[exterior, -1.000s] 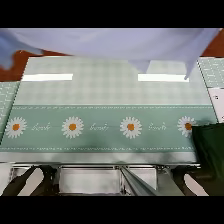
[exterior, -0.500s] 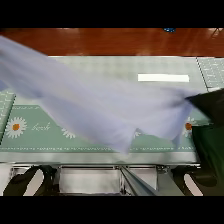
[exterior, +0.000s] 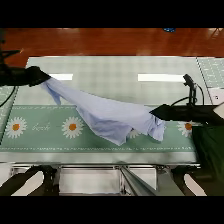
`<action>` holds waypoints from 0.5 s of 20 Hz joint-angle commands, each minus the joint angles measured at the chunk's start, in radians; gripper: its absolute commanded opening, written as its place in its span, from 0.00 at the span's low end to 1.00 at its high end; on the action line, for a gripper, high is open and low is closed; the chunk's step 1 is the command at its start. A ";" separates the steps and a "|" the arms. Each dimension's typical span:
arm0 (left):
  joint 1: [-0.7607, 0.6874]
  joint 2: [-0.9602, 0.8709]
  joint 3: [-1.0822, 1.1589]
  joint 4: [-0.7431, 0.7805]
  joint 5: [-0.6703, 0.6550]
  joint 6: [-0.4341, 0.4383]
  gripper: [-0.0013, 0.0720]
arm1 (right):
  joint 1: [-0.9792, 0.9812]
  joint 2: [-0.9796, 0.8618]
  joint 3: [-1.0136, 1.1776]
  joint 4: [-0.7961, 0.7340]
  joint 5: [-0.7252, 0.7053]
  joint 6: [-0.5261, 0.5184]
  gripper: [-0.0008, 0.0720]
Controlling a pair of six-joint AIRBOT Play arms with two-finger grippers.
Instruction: Fold the shirts.
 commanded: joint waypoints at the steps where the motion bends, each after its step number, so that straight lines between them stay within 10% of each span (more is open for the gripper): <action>1: -0.005 -0.193 -0.032 -0.130 0.097 -0.008 0.04 | 0.001 -0.273 0.063 0.075 -0.164 -0.076 0.04; 3: -0.005 -0.264 -0.032 -0.211 0.102 -0.008 0.05 | 0.001 -0.437 0.185 0.107 -0.165 -0.076 0.10; 4: -0.003 -0.285 -0.032 -0.232 0.100 -0.009 0.26 | 0.001 -0.499 0.246 0.132 -0.157 -0.075 0.34; 5: 0.001 -0.300 -0.021 -0.229 0.080 -0.011 0.72 | -0.002 -0.552 0.314 0.153 -0.133 -0.074 0.59; 10: 0.182 -0.277 0.052 -0.098 -0.240 -0.022 0.71 | -0.218 -0.552 0.555 0.071 0.182 -0.018 0.58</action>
